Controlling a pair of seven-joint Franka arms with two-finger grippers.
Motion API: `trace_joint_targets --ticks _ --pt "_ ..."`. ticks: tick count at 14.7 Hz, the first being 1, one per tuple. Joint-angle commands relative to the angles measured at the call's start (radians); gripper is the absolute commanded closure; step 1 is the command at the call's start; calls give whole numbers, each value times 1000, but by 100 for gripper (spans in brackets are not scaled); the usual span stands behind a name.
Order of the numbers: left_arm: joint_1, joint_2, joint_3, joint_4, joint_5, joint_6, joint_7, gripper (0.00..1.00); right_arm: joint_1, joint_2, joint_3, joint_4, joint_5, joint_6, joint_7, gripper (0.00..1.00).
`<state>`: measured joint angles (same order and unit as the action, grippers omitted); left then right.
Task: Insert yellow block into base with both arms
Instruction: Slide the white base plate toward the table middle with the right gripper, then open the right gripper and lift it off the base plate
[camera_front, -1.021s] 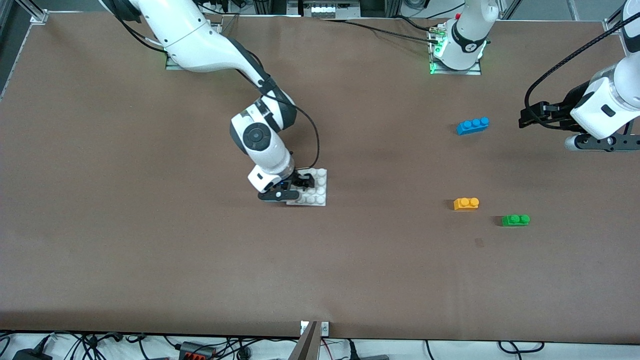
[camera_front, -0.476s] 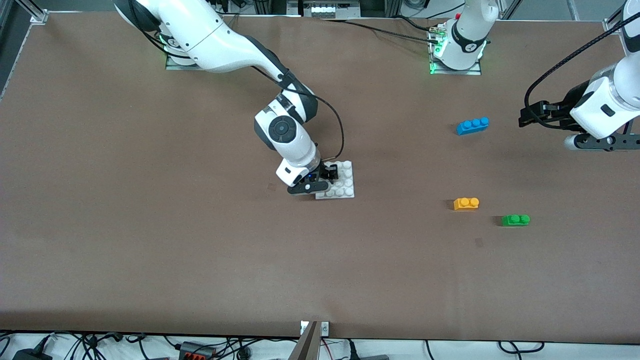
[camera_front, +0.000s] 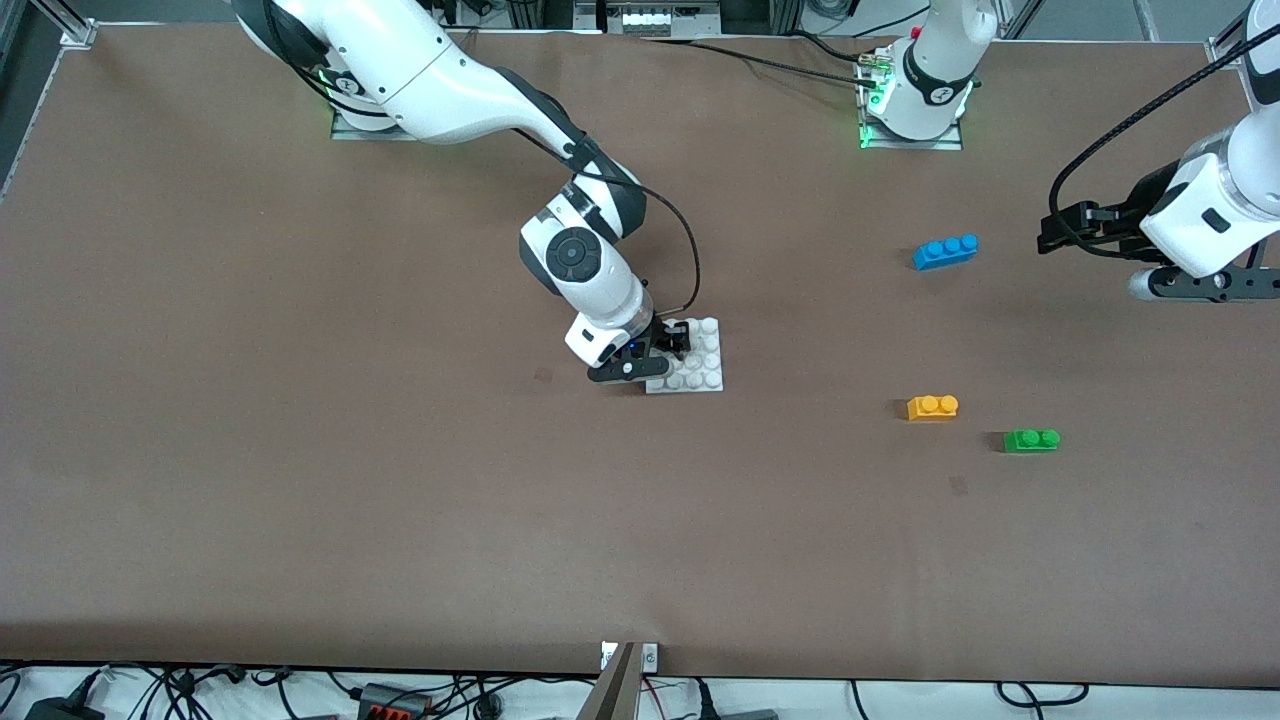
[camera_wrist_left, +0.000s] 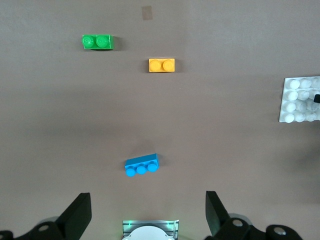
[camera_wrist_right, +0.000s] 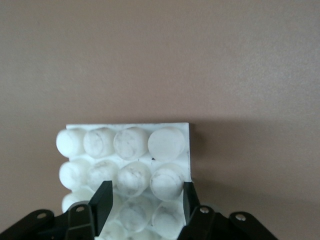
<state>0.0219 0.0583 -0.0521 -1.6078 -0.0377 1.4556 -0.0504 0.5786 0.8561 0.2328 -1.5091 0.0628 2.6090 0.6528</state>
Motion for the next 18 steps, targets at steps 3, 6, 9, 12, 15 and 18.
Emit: trace_joint_targets --ticks 3,6,9,12,15,18 --pt "1 -11 1 11 -16 -15 23 0 -16 -46 7 40 22 -48 13 32" --pt "1 -11 0 11 -14 -15 21 0 -58 -165 -30 40 5 -260 -1 15" --pt "-13 -11 -5 12 -16 -15 17 0 -146 -279 -32 40 -37 -487 -11 0" --pt "-22 -5 -12 17 -14 -12 11 0 -233 -395 -32 38 -47 -724 -50 0" --pt "-22 53 -12 -13 -33 95 14 0 -360 -514 -32 40 -70 -967 -250 0" --pt "-30 66 -29 -226 -36 407 12 0 -514 -584 -32 40 -70 -1081 -479 0"
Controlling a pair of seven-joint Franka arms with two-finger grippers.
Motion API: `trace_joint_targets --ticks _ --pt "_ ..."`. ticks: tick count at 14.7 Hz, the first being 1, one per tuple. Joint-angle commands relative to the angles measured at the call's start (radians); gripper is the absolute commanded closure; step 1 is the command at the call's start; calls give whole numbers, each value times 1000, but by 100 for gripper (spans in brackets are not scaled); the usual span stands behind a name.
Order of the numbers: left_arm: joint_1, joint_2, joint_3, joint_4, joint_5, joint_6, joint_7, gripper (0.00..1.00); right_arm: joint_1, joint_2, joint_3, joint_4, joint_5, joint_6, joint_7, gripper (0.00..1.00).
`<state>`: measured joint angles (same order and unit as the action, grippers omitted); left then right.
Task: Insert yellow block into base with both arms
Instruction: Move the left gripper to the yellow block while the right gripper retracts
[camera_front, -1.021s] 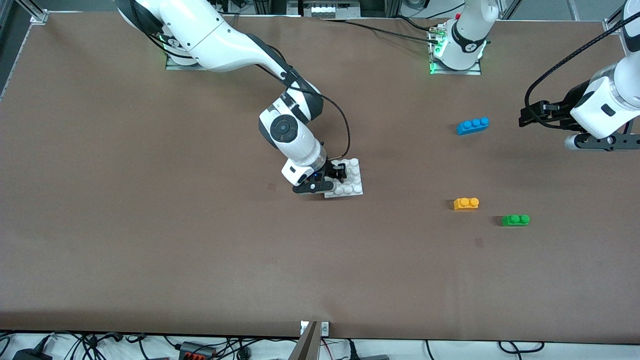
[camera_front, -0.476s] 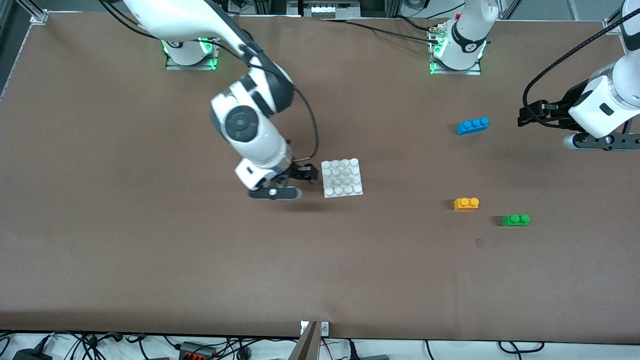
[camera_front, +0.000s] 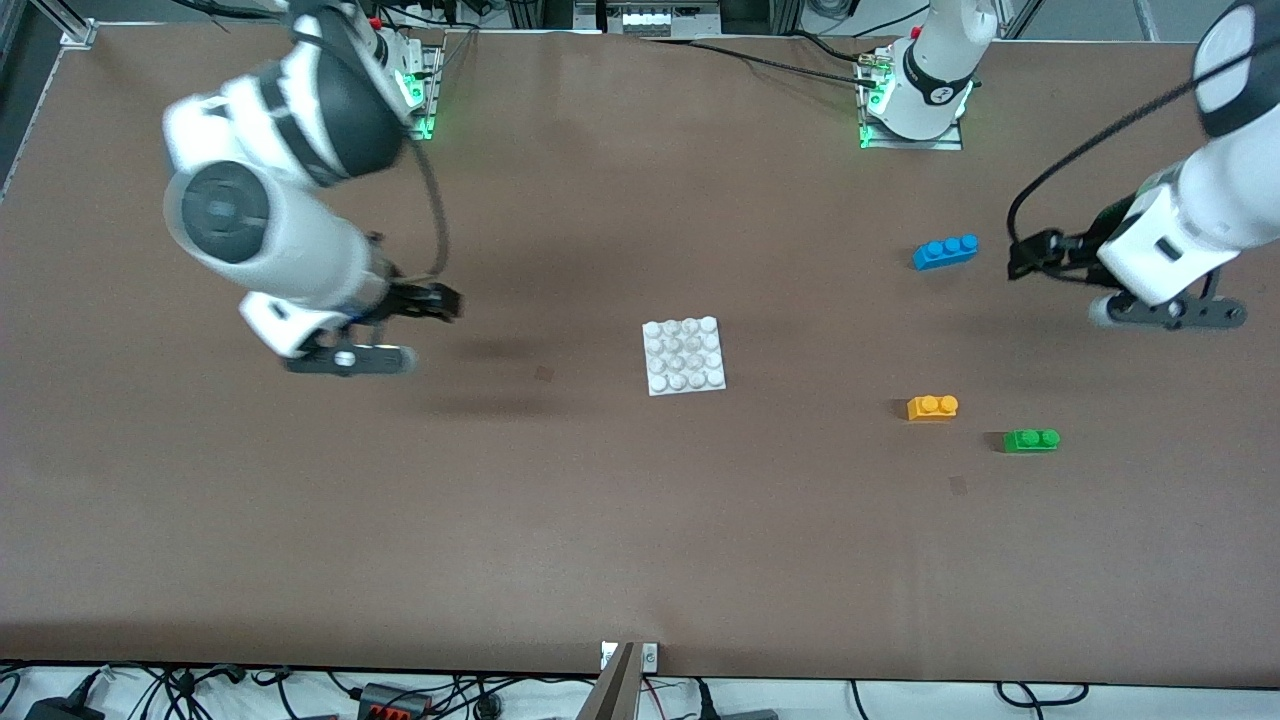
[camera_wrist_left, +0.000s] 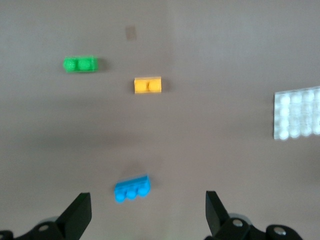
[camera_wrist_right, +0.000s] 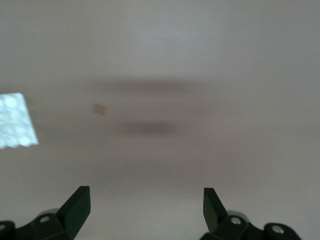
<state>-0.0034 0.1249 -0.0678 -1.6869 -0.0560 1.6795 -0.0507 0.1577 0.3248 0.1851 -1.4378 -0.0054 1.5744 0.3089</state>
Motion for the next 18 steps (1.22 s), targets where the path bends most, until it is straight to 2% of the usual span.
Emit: trace_joint_targets --ticks 1,3,5,8,10,12,14,15,18 --pt "-4 -10 -24 -213 -18 284 14 0 -146 -68 14 -30 -1 -77 -248 0" --pt "-1 19 -27 -256 -18 362 17 0 -210 -105 13 -26 -1 -126 -396 0" --pt "2 35 -30 -337 -18 489 25 0 -254 -179 -1 -70 -4 -132 -448 0" --pt "-6 74 -30 -362 -18 552 23 0 -204 -280 -143 -177 -1 -110 -447 0" --pt "2 94 -30 -362 -18 562 23 0 -194 -317 -188 -226 -1 -94 -449 0" --pt "3 96 -30 -359 -18 562 25 0 -193 -352 -202 -278 -2 -106 -439 0" --pt "-6 110 -30 -361 -18 563 23 0 -197 -369 -204 -323 2 -56 -429 0" --pt "-6 125 -30 -353 -16 565 23 0 -196 -371 -202 -320 -1 19 -435 0" --pt "-10 133 -32 -347 -13 580 14 0 -228 -372 -202 -261 -2 55 -445 0"
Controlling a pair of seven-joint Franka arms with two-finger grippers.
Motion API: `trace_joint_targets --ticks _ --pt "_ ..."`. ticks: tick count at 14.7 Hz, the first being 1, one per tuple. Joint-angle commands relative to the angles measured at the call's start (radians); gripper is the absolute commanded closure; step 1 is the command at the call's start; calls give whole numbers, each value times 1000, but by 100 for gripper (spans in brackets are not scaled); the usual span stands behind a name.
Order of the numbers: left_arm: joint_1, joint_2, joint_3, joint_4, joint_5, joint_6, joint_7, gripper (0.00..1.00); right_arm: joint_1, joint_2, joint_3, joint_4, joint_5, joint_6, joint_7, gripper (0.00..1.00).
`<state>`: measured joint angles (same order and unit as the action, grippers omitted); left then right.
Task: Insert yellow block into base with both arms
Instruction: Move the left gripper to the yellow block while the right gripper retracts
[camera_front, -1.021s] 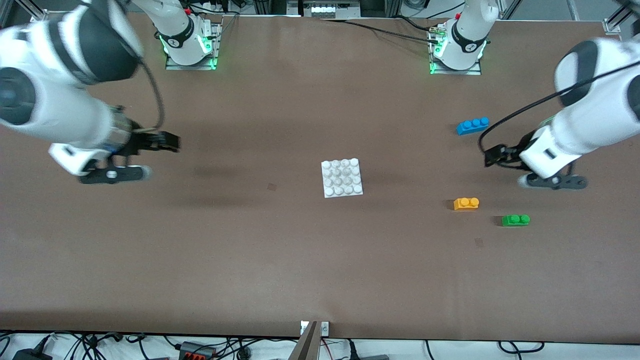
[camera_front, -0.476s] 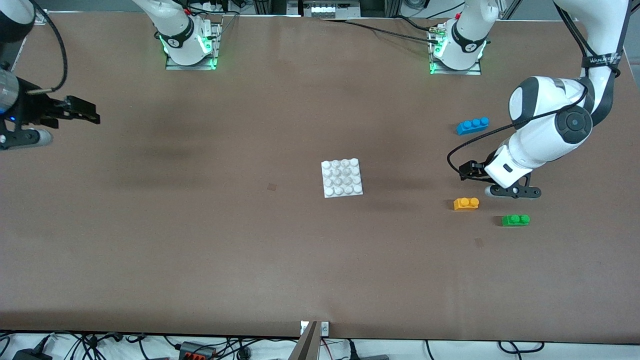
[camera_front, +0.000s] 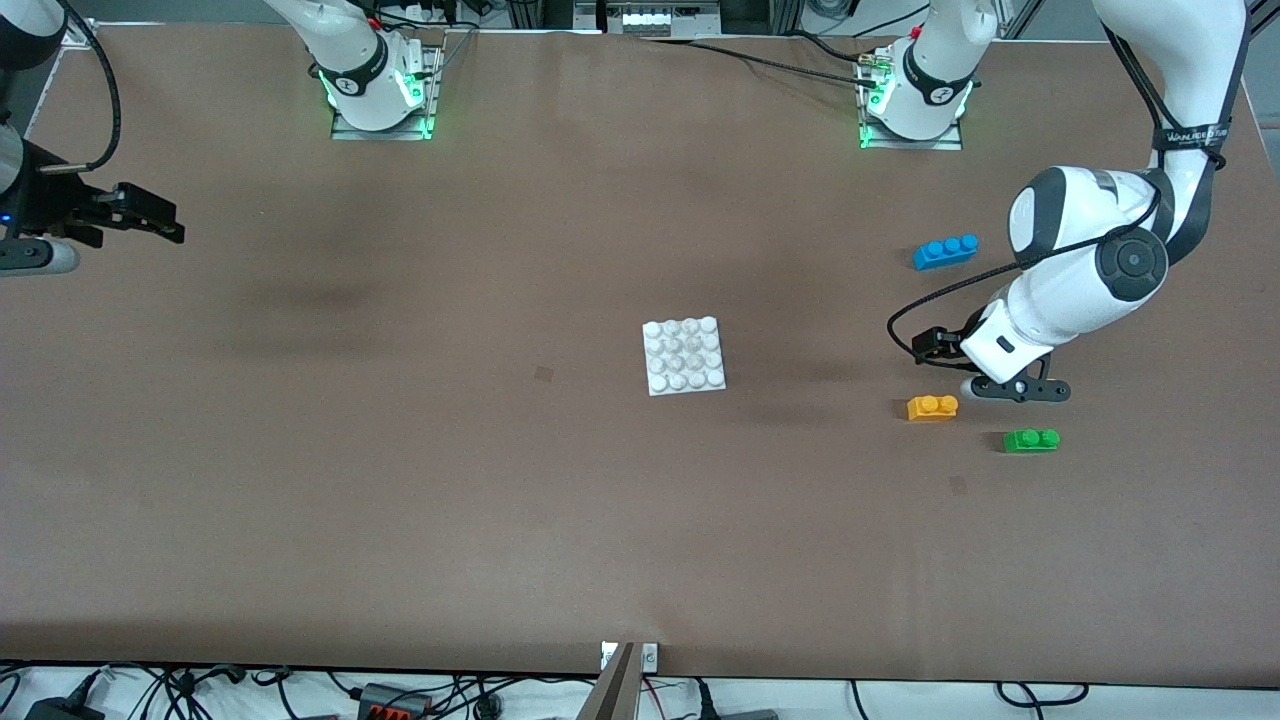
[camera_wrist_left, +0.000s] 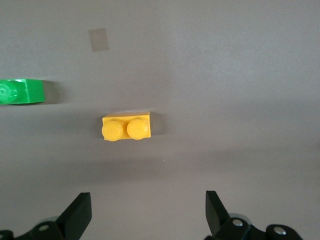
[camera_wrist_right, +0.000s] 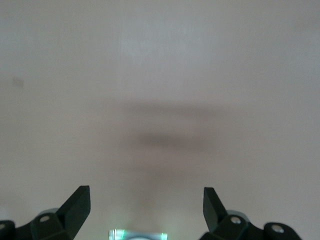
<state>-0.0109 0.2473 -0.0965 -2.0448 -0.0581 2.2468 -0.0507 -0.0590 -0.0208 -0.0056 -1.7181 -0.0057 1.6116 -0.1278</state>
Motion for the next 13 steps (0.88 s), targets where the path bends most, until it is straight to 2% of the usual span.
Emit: trace_joint_targets --ticks 1,7,13 --pt "-3 15 -3 11 -8 13 17 0 -18 -5 -13 47 -3 -4 -12 0" --pt "5 20 -2 0 18 42 28 0 -8 9 0 77 -2 -19 5 0" --pt "32 99 -2 0 84 161 115 0 -7 9 -1 75 -2 -25 4 0"
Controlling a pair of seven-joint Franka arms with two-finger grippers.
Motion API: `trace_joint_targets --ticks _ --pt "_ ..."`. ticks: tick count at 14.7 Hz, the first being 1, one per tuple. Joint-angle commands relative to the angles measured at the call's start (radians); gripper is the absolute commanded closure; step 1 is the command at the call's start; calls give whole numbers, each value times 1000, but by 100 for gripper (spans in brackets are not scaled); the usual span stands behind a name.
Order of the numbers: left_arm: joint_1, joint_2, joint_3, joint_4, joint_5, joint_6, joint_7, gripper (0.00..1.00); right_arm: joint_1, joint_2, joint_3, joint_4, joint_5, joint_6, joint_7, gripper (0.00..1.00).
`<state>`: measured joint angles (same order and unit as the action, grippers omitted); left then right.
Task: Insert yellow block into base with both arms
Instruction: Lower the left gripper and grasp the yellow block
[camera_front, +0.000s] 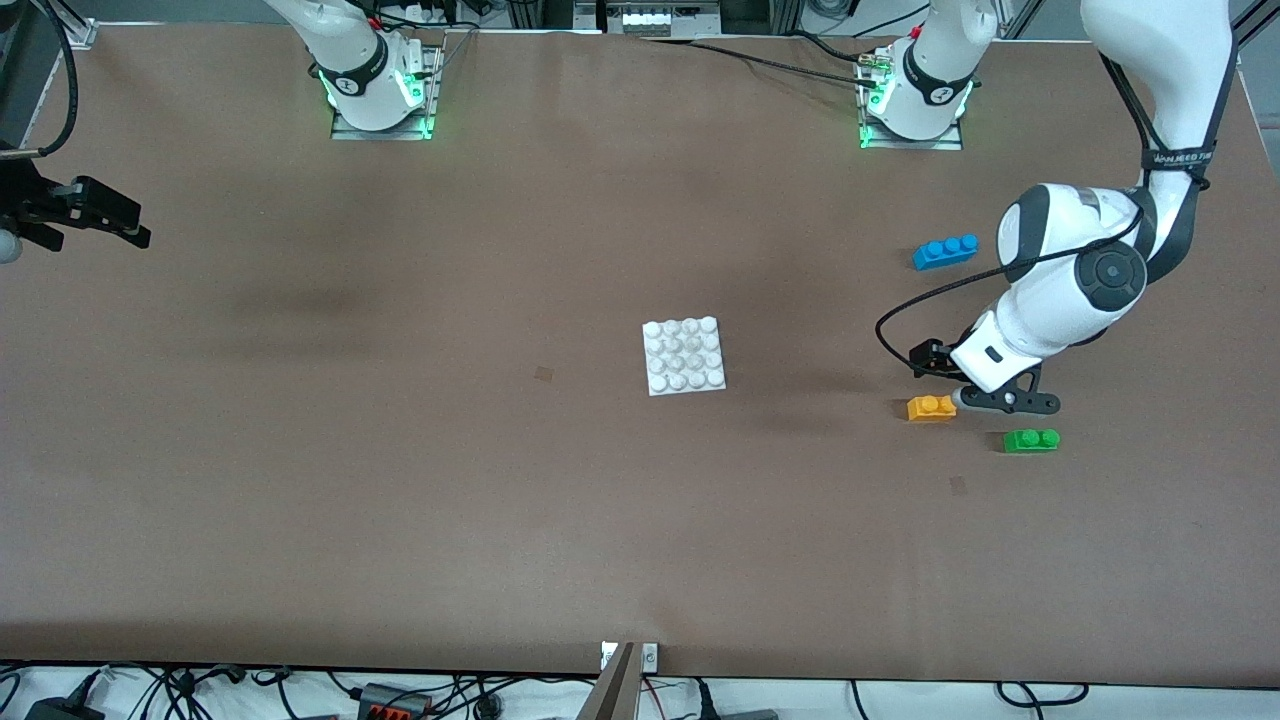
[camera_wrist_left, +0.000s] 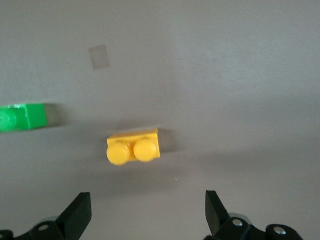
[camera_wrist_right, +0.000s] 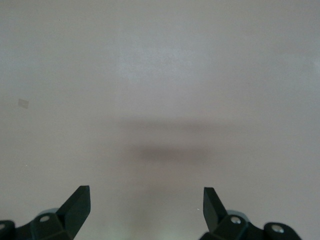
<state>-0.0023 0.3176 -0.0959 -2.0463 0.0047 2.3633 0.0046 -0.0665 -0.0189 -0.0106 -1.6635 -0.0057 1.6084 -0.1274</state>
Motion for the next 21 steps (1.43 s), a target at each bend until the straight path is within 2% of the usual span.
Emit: trace_joint_targets --ticks 1,4,7,13,21 --pt "28 55 1 5 23 75 64 0 1 7 4 21 -3 -22 3 0" --pt "57 101 1 6 24 139 110 0 1 7 4 21 -3 -22 3 0" --pt "61 124 1 14 15 143 89 0 1 7 6 21 -3 -22 3 0" --pt "41 144 -4 31 14 140 -81 0 1 7 6 21 -3 -27 5 0" --pt "30 179 -4 37 15 145 -75 0 2 7 8 21 -3 -27 5 0"
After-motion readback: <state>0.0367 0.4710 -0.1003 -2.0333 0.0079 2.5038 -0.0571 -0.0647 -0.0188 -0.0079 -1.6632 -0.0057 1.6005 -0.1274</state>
